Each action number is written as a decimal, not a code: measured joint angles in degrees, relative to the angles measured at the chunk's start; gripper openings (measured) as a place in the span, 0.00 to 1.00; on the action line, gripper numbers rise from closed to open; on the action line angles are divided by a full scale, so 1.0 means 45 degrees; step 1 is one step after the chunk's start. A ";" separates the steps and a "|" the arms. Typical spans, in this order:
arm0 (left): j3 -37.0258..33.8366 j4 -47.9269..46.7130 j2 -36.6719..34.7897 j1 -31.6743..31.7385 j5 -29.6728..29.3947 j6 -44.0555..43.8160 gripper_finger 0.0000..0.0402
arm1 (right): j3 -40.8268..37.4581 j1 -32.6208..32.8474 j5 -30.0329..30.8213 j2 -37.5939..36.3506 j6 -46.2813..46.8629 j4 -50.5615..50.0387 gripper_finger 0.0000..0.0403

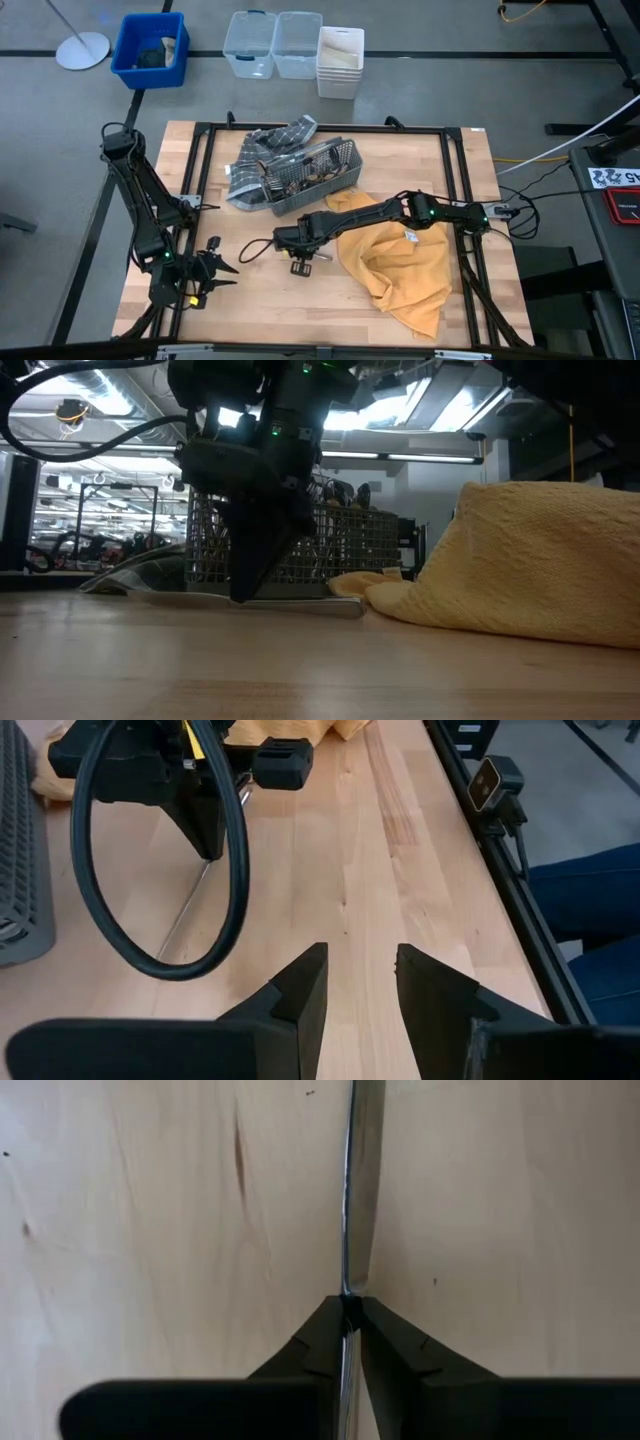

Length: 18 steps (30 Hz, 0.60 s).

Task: Sort silverware
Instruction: Put the silver knife into the gray silverware basket

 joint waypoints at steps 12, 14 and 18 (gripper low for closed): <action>0.0005 0.0044 0.0227 0.0181 -0.0508 -0.0170 0.27 | 0.0000 0.0005 0.0068 -0.0021 -0.0215 -0.0063 0.10; 0.0005 0.0027 0.0517 0.0491 -0.1028 -0.0083 0.27 | 0.0000 0.0004 0.0073 -0.0021 -0.0215 -0.0067 0.10; 0.0005 0.0033 0.1131 0.1446 -0.1291 0.0572 0.27 | 0.0000 0.0005 0.0073 -0.0021 -0.0215 -0.0079 0.10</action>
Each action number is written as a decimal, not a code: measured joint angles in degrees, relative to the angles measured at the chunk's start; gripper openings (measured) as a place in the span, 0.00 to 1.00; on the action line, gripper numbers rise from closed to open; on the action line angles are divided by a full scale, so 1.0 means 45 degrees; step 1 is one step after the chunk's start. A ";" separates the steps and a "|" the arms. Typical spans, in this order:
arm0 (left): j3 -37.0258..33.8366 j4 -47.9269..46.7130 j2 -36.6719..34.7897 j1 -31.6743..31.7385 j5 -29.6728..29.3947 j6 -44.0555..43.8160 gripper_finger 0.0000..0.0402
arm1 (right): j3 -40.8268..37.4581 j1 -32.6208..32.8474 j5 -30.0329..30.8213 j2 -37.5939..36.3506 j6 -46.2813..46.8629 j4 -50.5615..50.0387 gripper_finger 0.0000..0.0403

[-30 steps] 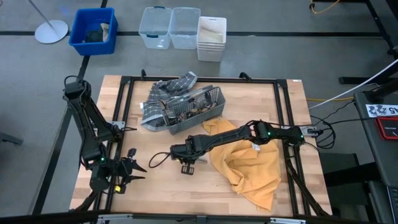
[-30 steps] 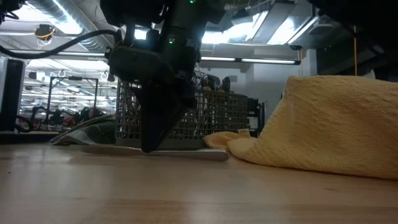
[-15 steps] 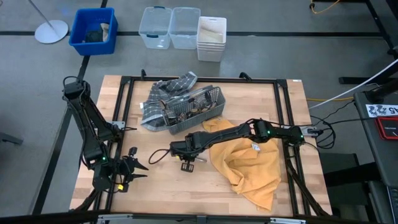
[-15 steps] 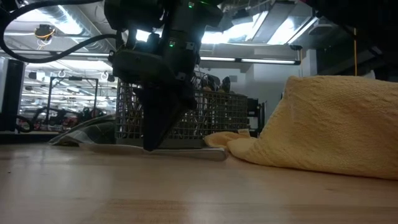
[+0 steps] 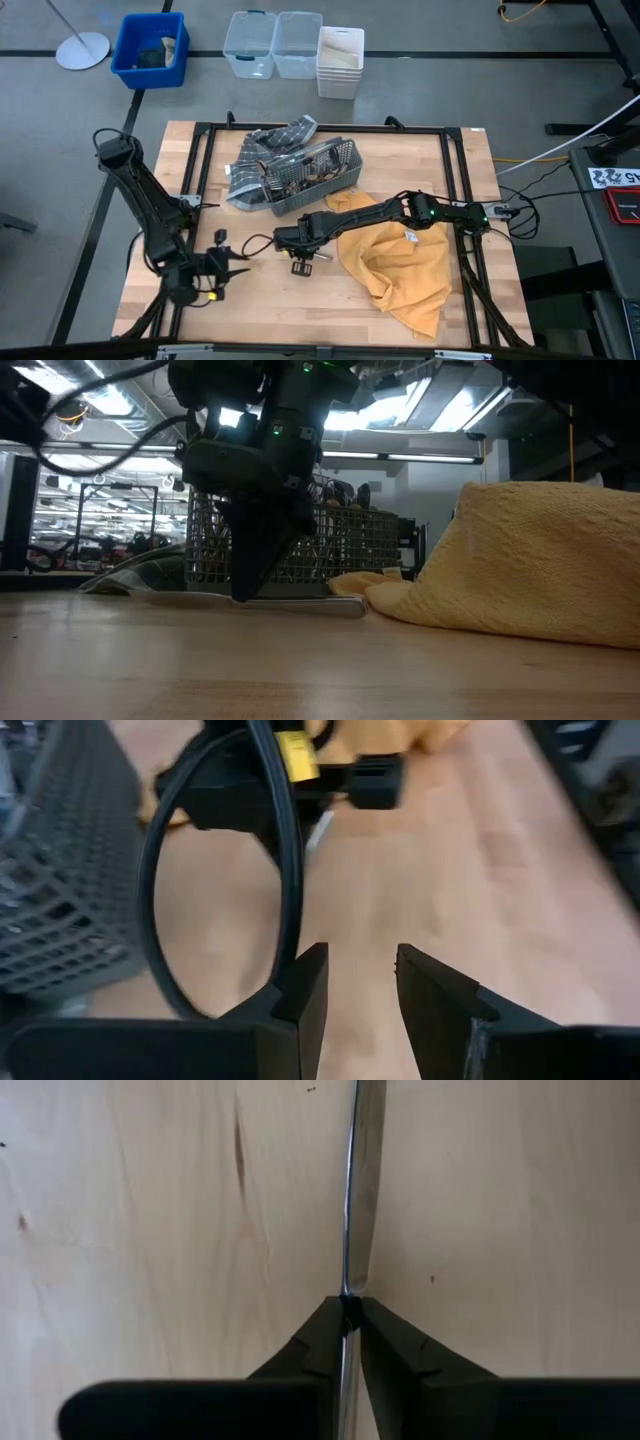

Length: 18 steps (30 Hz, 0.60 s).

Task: Sort silverware
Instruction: Put the silver knife into the gray silverware basket

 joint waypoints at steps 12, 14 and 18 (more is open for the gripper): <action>0.0000 0.3491 0.2196 0.2642 0.1669 0.3359 0.27 | 0.0000 0.0000 0.0010 -0.0005 0.0000 -0.0010 0.10; 0.0000 0.4294 0.2665 0.2890 0.1757 0.4366 0.27 | 0.0003 0.0000 0.0007 -0.0005 0.0000 -0.0017 0.10; 0.0005 0.5248 0.3518 0.3442 0.1736 0.5770 0.27 | 0.0005 0.0000 -0.0005 -0.0015 0.0000 -0.0032 0.10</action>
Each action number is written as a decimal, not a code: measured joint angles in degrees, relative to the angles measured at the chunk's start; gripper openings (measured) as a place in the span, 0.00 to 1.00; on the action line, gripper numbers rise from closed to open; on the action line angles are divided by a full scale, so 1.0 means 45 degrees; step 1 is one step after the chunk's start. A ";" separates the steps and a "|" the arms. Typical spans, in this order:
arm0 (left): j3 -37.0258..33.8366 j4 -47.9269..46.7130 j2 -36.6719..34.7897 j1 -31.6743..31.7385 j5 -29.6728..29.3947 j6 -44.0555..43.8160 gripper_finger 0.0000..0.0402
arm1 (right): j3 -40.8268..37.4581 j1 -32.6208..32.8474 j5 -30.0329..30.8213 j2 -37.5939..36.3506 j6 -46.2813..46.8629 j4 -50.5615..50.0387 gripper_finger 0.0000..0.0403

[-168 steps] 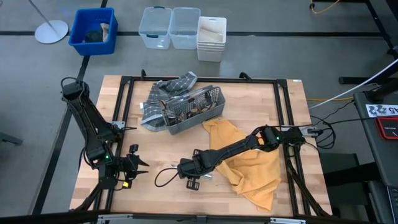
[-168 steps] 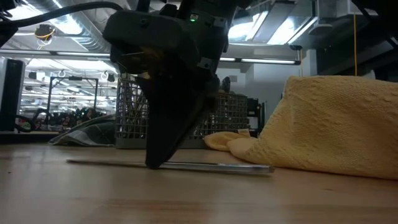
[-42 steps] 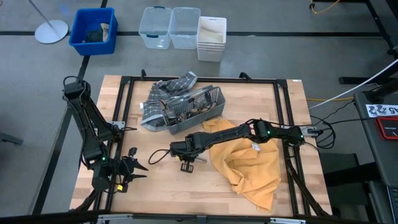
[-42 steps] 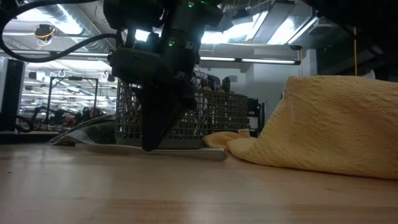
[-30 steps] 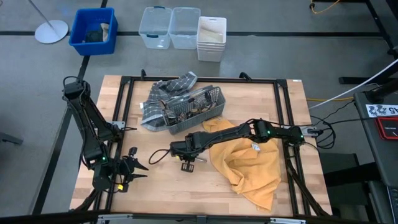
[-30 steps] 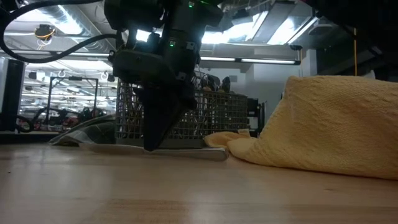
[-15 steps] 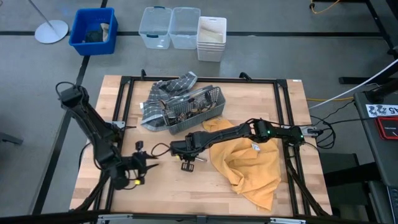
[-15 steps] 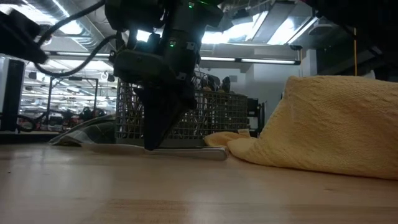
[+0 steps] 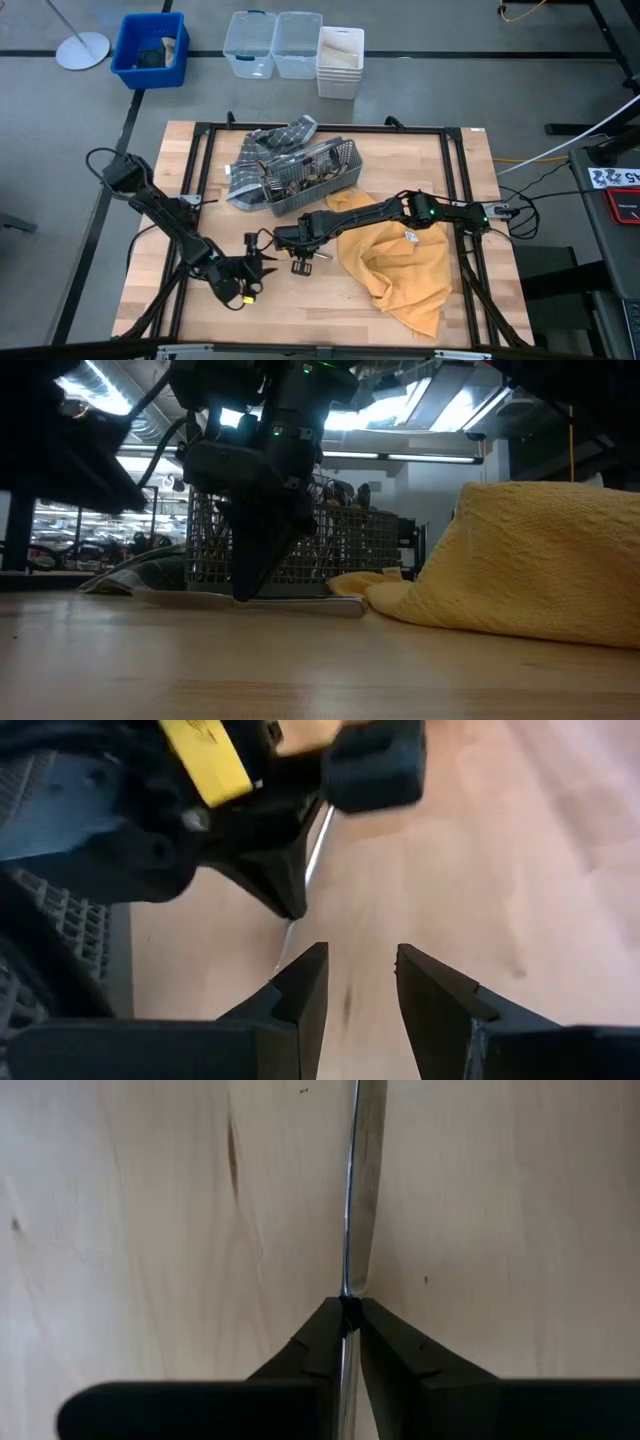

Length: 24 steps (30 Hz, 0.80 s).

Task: Sort silverware
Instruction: Put the silver knife into the gray silverware basket

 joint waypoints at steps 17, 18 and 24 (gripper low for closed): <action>-0.0005 0.0141 0.2614 0.2214 0.0006 0.0569 0.27 | 0.0000 0.0010 -0.0024 -0.0005 0.0000 -0.0060 0.10; -0.0005 0.0149 0.2628 0.2315 0.0006 0.0569 0.27 | 0.0000 0.0010 -0.0024 -0.0005 0.0000 -0.0060 0.10; -0.0005 0.0136 0.2628 0.2939 0.0435 0.0588 0.27 | 0.0005 -0.0003 -0.0027 -0.0005 0.0010 -0.0141 0.10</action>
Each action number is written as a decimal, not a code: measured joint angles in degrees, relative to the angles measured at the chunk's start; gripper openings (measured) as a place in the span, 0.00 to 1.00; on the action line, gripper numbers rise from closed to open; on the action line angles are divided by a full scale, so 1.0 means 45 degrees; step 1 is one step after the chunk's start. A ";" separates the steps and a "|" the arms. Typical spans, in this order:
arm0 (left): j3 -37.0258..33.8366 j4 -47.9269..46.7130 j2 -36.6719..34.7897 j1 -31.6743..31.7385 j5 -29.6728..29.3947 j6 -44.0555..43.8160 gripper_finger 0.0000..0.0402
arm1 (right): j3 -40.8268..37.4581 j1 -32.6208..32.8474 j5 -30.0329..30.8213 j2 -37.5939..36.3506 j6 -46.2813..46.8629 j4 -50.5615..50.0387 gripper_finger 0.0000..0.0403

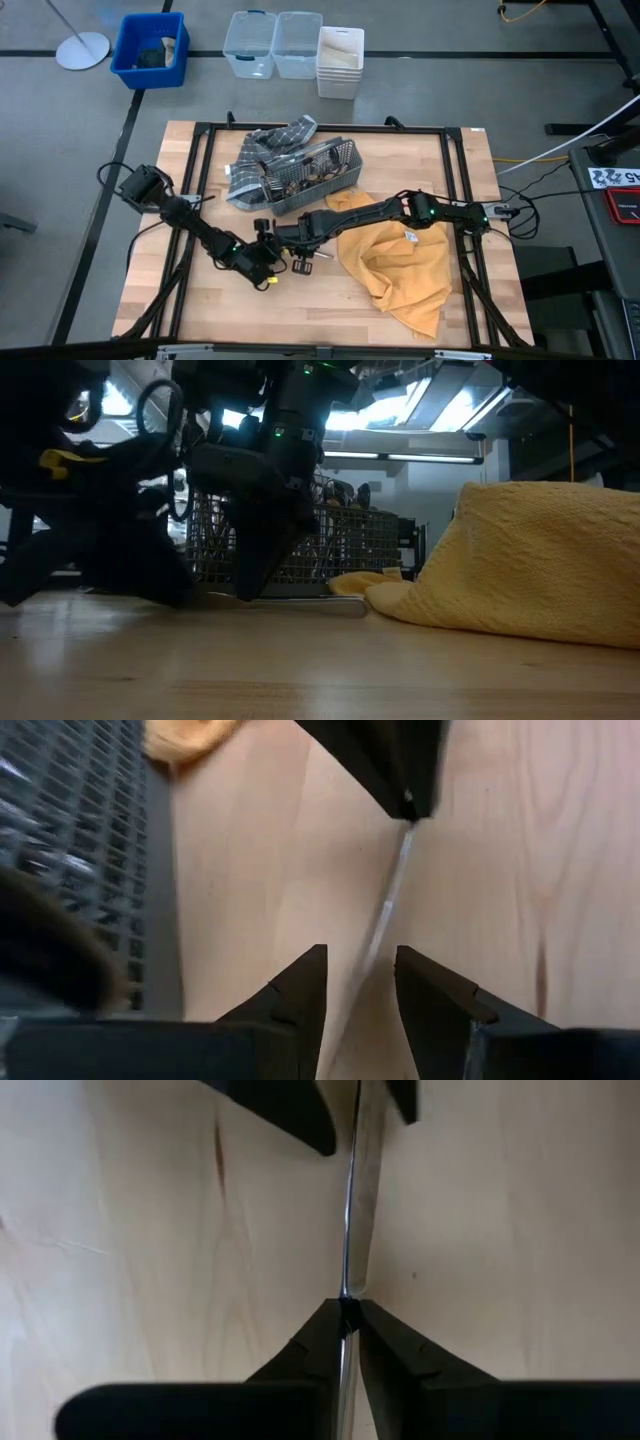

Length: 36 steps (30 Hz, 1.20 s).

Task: Sort silverware
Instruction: Put the silver knife into the gray silverware basket

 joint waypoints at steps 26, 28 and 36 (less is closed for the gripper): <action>0.0015 0.0004 -0.0010 0.0638 0.1612 0.0423 0.11 | 0.0015 0.0022 0.0002 -0.0029 -0.0311 -0.0595 0.11; 0.0015 0.0000 -0.0010 0.0576 0.1626 0.0394 0.11 | 0.0015 0.0022 -0.0006 -0.0029 -0.0611 -0.0606 0.14; -0.0010 -0.0010 0.0000 0.0075 0.1577 0.0326 0.12 | -0.0185 0.0037 0.0259 -0.0019 -0.0707 -0.0042 0.33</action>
